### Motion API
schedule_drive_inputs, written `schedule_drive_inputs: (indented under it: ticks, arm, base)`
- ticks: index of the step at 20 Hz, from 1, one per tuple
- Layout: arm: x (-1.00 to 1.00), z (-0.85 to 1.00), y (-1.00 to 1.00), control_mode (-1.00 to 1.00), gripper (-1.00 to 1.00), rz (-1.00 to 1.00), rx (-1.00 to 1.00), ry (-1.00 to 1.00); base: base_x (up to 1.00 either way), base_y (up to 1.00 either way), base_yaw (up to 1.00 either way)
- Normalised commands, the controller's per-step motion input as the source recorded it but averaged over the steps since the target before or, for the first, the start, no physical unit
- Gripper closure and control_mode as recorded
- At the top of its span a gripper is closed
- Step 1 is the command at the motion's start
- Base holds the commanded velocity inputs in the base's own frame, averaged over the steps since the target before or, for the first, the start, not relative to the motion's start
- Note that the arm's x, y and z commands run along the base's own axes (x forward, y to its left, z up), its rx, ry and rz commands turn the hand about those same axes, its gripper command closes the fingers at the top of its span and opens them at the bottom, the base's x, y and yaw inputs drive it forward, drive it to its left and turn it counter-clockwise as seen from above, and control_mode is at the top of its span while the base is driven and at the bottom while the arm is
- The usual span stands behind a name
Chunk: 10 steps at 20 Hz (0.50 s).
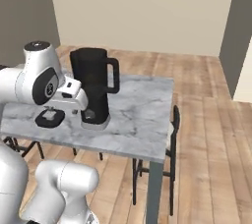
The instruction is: Grab the lemon and garlic from the fridge, place them in the blender, close the lid, and turn on the blender to create a marinade.
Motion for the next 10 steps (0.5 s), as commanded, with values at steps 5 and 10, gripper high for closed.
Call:
schedule_drive_inputs:
  ticks: [5,10]
  arm:
    - [0.0,0.0,0.0,1.0,-1.0,0.0,0.0,0.0]
    - [0.0,0.0,0.0,1.0,-1.0,0.0,0.0,0.0]
  base:
    - [-0.27,-0.01,-0.64]
    - [-0.01,-0.13,-0.88]
